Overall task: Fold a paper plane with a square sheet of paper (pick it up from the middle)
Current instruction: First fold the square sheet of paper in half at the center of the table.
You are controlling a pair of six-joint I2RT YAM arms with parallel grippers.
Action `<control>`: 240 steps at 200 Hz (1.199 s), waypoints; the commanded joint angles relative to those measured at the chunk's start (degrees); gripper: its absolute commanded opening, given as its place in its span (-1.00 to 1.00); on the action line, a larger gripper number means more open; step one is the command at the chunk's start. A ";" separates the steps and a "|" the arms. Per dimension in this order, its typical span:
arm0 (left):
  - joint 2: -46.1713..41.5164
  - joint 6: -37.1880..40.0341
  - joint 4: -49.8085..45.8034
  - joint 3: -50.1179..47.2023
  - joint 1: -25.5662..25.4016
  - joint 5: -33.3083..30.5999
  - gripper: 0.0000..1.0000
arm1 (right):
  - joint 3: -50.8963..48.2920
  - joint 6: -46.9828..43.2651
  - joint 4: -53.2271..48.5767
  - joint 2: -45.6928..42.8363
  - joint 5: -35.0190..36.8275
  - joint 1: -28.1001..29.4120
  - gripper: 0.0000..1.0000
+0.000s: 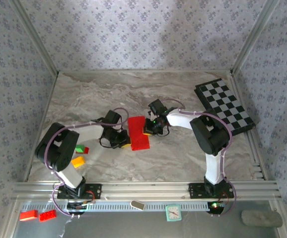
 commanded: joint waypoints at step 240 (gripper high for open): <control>-4.99 -1.73 -9.67 -3.28 -6.39 -4.62 -0.76 | -5.14 0.36 -6.39 6.85 12.12 -0.74 -0.89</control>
